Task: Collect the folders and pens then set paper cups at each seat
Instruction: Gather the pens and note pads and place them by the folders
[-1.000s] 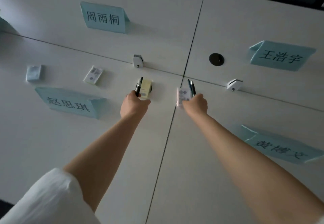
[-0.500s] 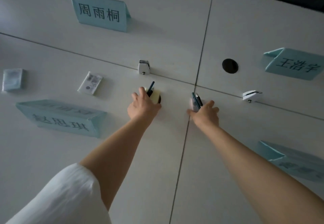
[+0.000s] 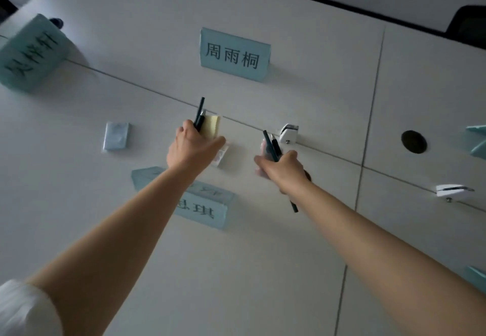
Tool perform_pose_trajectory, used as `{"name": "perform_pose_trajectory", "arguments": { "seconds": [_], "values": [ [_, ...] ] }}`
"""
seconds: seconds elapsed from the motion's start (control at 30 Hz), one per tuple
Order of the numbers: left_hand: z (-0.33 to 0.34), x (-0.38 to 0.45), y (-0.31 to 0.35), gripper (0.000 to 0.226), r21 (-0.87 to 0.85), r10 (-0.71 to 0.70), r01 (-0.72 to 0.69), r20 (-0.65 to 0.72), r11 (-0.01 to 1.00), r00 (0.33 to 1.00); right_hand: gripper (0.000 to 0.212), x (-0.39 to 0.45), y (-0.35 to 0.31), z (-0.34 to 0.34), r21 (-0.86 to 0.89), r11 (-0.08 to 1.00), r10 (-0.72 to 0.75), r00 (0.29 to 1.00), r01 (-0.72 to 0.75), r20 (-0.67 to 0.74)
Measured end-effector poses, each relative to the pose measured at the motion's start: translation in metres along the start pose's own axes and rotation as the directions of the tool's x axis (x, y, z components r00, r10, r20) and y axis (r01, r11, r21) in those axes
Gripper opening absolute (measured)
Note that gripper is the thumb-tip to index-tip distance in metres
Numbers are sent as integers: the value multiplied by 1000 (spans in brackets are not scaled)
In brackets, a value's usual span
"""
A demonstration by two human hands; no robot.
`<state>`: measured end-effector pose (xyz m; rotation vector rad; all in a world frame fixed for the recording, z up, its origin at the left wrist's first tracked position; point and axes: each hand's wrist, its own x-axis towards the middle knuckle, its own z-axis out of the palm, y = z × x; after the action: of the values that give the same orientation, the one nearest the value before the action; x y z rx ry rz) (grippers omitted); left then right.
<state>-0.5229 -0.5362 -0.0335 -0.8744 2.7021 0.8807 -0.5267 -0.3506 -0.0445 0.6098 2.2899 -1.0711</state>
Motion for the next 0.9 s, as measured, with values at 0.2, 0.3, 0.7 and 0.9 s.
{"name": "perform_pose_trajectory", "arguments": {
  "seconds": [0.2,0.3,0.7,0.9],
  "values": [
    [-63,68,-89,71,56,-186,192,-98,980,978,65,10,-59,68,50,998,22,994,-27,107],
    [-78,91,-124,77,116,-274,286,-112,951,955,63,21,-77,98,16,998,60,995,-62,78],
    [-79,145,-171,81,266,-282,292,-76,919,956,58,54,-95,138,-239,959,129,987,-149,-97],
    [-70,139,-171,73,327,-231,242,-73,913,970,68,45,-85,138,-339,938,29,991,-72,-128]
  ]
}}
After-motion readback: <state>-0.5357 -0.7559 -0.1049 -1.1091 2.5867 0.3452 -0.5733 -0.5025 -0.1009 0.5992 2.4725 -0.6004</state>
